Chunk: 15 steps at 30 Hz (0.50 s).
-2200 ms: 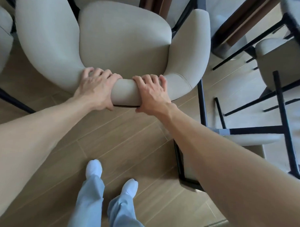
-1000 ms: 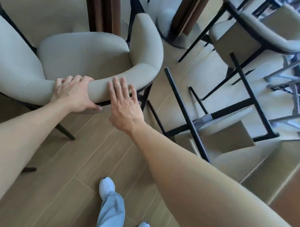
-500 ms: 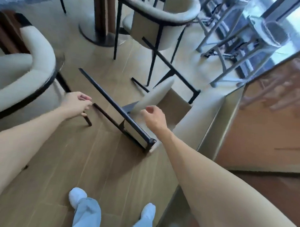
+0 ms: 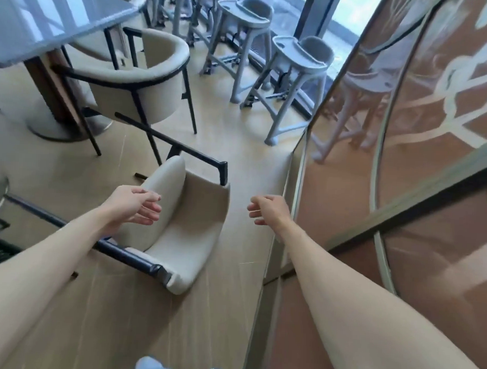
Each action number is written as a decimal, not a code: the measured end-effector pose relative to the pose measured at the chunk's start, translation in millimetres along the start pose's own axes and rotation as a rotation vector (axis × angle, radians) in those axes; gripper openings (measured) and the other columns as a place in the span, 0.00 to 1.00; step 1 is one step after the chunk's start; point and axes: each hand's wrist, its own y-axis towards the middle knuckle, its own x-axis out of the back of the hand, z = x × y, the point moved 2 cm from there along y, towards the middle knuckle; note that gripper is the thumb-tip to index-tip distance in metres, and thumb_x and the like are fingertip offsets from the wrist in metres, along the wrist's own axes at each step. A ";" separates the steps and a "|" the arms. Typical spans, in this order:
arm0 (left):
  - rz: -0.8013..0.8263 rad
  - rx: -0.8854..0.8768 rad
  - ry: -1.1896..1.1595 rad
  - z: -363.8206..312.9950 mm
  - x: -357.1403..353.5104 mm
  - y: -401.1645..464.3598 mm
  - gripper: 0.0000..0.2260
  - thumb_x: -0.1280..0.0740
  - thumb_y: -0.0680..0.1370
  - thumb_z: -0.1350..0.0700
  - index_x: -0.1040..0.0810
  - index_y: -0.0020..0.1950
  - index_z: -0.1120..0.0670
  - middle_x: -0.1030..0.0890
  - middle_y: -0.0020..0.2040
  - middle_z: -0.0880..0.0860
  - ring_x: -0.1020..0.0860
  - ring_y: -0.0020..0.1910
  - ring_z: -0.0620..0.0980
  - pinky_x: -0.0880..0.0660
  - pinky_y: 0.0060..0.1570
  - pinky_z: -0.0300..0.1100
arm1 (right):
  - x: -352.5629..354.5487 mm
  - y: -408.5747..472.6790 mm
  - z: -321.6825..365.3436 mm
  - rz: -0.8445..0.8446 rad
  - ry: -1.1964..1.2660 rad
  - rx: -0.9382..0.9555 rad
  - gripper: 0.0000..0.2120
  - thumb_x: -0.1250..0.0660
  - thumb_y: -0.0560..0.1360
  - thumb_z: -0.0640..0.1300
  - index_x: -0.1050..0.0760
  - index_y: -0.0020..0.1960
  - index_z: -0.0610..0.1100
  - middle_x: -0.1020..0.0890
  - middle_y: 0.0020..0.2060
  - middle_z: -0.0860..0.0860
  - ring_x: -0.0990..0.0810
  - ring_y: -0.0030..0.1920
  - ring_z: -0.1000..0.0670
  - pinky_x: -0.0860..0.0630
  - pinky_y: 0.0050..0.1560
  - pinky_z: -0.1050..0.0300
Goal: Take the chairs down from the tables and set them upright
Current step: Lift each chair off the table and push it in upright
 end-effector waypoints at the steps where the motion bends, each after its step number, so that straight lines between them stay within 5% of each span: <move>1: 0.015 0.013 -0.003 1.2 -8.3 8.6 0.05 0.32 0.81 0.60 0.19 0.49 0.61 0.17 0.40 0.60 0.18 0.32 0.54 0.18 0.32 0.43 | 3.8 7.3 -2.9 0.000 -0.001 -0.016 0.13 0.35 0.79 0.41 0.19 0.55 0.32 0.17 0.44 0.42 0.20 0.42 0.47 0.22 0.45 0.52; 7: -0.115 0.043 -0.109 26.3 -18.4 77.9 0.03 0.35 0.82 0.63 0.22 0.52 0.59 0.19 0.41 0.59 0.20 0.23 0.47 0.20 0.26 0.40 | -25.4 66.0 -15.3 0.054 -0.075 -0.068 0.11 0.35 0.79 0.41 0.19 0.54 0.35 0.19 0.43 0.45 0.21 0.42 0.49 0.20 0.48 0.51; 15: -0.243 0.320 -0.267 85.0 5.5 159.6 0.05 0.37 0.83 0.63 0.26 0.59 0.62 0.23 0.40 0.59 0.22 0.19 0.45 0.23 0.21 0.37 | -85.1 157.2 7.3 0.158 -0.233 -0.101 0.05 0.34 0.76 0.43 0.21 0.43 0.44 0.19 0.40 0.46 0.21 0.39 0.48 0.19 0.45 0.51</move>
